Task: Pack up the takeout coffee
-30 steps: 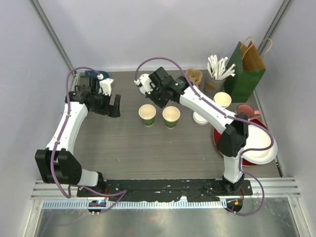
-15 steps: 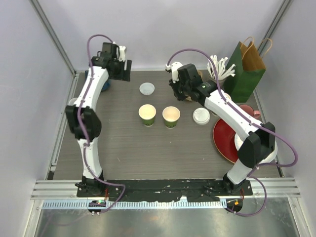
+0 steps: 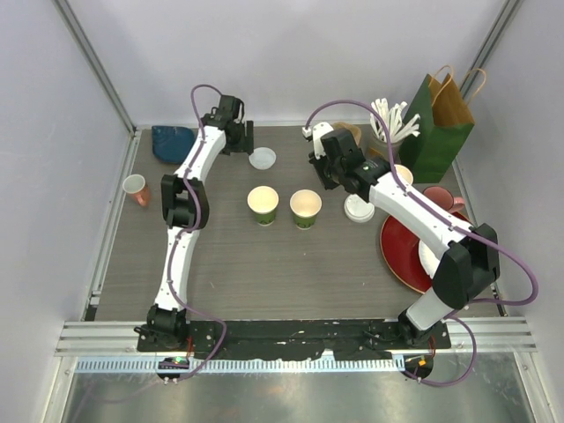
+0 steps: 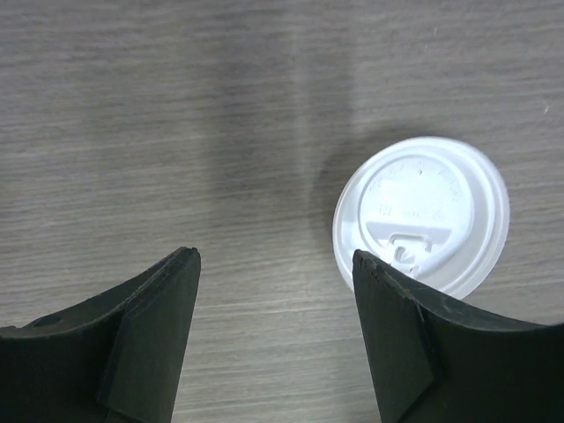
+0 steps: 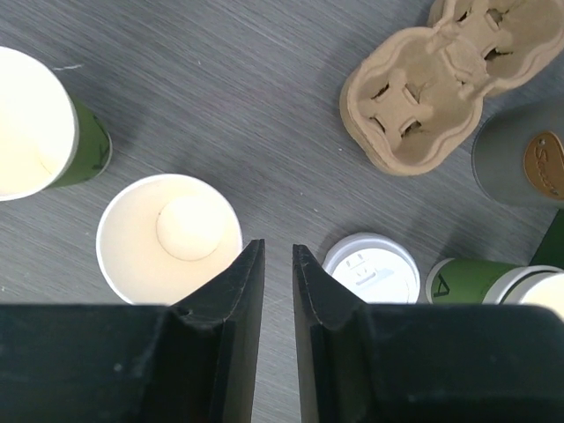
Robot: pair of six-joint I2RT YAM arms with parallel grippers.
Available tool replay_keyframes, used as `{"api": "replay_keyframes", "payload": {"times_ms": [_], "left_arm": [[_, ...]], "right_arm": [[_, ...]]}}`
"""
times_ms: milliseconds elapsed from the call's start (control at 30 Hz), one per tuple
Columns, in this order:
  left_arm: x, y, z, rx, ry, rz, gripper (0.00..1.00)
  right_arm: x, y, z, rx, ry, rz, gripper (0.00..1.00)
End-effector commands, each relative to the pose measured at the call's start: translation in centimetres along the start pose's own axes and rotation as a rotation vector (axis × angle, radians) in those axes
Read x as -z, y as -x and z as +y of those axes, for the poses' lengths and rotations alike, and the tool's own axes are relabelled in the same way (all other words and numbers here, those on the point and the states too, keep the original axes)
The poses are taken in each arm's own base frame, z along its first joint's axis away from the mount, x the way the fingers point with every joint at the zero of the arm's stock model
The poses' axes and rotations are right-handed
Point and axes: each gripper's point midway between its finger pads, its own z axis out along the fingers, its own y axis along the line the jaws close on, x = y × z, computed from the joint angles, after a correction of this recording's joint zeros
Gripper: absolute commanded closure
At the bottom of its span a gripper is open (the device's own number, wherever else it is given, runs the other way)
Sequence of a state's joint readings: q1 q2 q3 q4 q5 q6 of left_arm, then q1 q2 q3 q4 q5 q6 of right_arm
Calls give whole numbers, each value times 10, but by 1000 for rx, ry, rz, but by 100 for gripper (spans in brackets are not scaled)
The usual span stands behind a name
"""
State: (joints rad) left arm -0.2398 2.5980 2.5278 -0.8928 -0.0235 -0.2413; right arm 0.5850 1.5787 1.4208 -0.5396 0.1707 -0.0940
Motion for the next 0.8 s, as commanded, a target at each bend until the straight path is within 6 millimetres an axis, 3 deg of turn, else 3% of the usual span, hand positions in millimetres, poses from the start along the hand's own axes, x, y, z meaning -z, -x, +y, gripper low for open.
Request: {"api": "replay_keyframes", "payload": {"times_ms": [0, 133, 433, 533, 567, 633, 667, 767], "left_arm": [[8, 42, -10, 28, 39, -165, 27], [-10, 21, 2, 29, 101, -102, 30], [-39, -19, -17, 26, 25, 20, 36], [-42, -34, -13, 25, 39, 70, 55], [-42, -35, -11, 37, 43, 77, 75], [-35, -32, -8, 56, 43, 77, 93], [-32, -29, -3, 80, 42, 75, 100], [-9, -8, 6, 135, 6, 33, 100]], "right_arm": [[15, 12, -11, -19, -41, -64, 75], [18, 9, -14, -10, -58, -64, 75], [20, 1, -20, 7, -88, -52, 76], [21, 1, -22, 10, -93, -54, 78], [21, 1, -21, 11, -91, -53, 78], [21, 3, -21, 7, -87, -57, 78], [21, 3, -20, 6, -85, -58, 78], [21, 4, -19, 4, -76, -61, 79]]}}
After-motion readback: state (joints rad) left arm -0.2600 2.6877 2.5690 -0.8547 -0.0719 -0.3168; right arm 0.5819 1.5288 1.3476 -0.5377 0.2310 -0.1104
